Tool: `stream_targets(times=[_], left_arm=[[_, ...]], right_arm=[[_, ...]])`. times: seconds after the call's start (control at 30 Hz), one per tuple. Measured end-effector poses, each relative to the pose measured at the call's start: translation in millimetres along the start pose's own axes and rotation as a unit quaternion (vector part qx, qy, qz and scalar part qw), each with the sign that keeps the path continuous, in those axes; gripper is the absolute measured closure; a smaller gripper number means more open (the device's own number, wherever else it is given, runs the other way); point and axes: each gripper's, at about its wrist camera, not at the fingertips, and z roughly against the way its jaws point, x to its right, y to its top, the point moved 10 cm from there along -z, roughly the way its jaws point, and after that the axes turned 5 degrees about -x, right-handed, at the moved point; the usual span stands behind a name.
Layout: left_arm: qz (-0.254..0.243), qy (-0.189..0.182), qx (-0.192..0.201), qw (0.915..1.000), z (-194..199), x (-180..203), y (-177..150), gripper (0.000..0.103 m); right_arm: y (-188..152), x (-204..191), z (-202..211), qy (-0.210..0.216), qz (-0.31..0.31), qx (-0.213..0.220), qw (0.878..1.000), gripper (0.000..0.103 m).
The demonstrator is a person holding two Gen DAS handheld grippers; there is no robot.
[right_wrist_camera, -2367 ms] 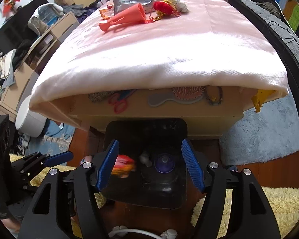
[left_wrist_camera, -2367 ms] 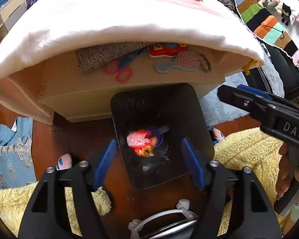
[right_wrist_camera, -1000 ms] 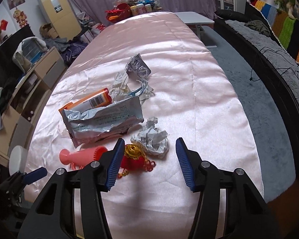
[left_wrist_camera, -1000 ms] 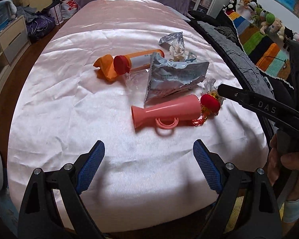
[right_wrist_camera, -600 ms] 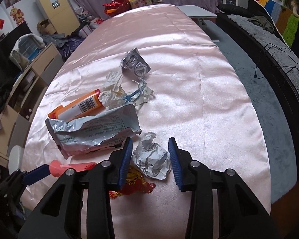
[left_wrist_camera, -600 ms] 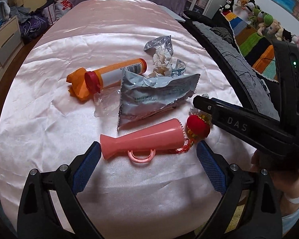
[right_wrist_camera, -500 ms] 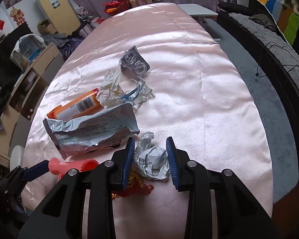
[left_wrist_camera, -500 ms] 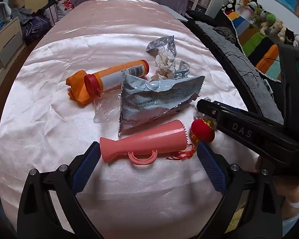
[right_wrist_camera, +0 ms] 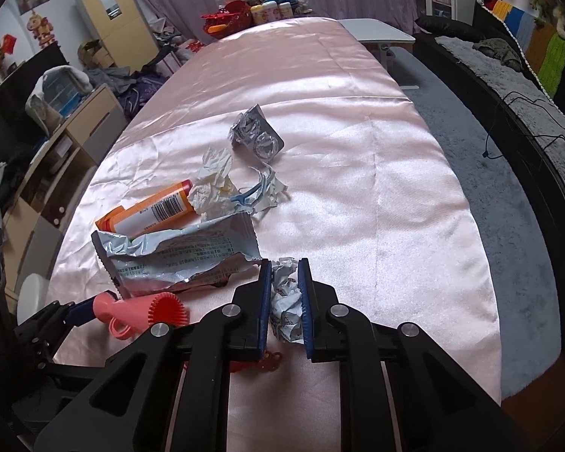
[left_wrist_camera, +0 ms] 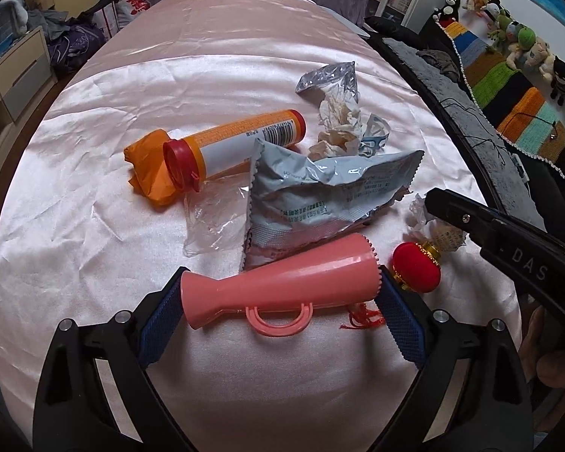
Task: Collect trash
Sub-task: 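Grasp the crumpled foil with the right tool while the left grasps the pink horn, then carry the foil and pink horn to the bin and release both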
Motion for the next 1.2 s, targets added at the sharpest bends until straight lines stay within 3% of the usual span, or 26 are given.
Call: stream_targets(times=[0.37, 0.67, 0.93, 1.2], left_arm=[[-0.002, 0.012, 0.052, 0.9986, 81, -14, -11, 0.013], [0.002, -0.004, 0.071, 0.9975, 138, -12, -82, 0.013], [-0.013, -0.009, 0.047, 0.9988, 127, 3, -181, 0.013], [-0.007, -0.025, 0.029, 0.9993, 103, 15, -227, 0.013]], right_arm=[[0, -24, 62, 0.010, 0.019, 0.041, 0.999, 0.088], [-62, -46, 107, 0.019, 0.043, 0.041, 0.998, 0.088], [-144, -41, 120, 0.008, 0.059, 0.017, 0.998, 0.089], [-188, -42, 110, 0.018, 0.051, -0.002, 0.999, 0.089]])
